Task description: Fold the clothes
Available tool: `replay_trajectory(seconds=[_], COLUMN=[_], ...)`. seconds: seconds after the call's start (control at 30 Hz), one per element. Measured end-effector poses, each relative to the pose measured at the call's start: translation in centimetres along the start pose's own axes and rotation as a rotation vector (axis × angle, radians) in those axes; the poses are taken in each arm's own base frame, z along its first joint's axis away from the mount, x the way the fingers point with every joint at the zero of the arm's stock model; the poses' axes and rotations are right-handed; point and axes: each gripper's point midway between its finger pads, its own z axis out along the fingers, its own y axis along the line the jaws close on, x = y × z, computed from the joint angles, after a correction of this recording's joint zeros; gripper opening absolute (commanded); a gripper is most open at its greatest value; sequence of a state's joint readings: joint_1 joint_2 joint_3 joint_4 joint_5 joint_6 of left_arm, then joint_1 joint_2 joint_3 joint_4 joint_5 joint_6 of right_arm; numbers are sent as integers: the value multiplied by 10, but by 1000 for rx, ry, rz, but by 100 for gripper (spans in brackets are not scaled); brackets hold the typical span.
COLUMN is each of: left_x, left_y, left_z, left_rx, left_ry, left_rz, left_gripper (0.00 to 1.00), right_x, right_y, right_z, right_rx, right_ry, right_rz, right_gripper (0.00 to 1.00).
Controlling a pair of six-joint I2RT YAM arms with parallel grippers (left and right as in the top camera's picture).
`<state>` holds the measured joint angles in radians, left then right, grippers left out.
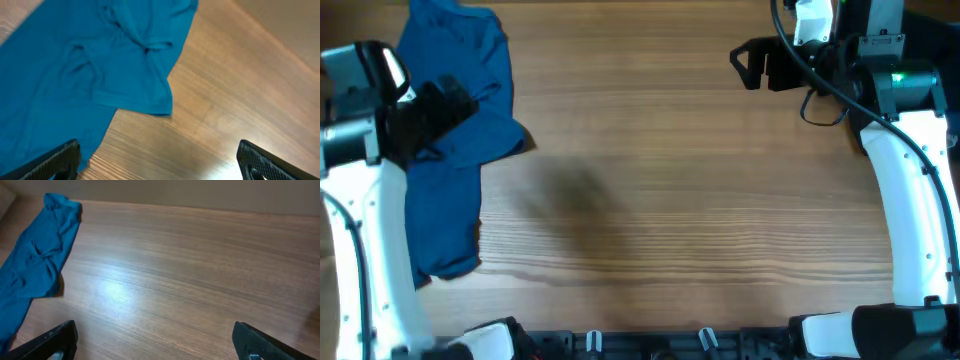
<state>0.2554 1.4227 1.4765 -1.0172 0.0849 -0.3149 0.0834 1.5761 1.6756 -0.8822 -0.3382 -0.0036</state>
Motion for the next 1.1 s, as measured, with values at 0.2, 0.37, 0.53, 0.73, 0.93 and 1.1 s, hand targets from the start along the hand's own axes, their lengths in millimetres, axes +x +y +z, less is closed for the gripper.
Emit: replay_trajectory(seconds=[0.2,0.37,0.53,0.73,0.93,1.1], left_x=[-33,-2,46,87,116,127], left_y=[-40,-29,-6,8,15,20], left_z=[-123,-143,-95,-54,-25,-16], left_rx=[253,399,425,482,503,506], left_ry=[-545,-826,-837,-870,-856,-858], left_rz=[72,54,36,47,57,58], left_gripper=[100,100,100,100,100,100], right_x=[-1,0,-1,-1,-1,-1], right_y=[0,-1,-1,-1,-1,-1], right_z=[0,0,0,0,0,0], right_rx=[2,3,3,3,3,3], right_ry=[-3,-2,-3,-3,-3,-4], right_rz=[-1,-1,-1,-1,-1,-1], right_gripper=[100,100,100,99,100,100])
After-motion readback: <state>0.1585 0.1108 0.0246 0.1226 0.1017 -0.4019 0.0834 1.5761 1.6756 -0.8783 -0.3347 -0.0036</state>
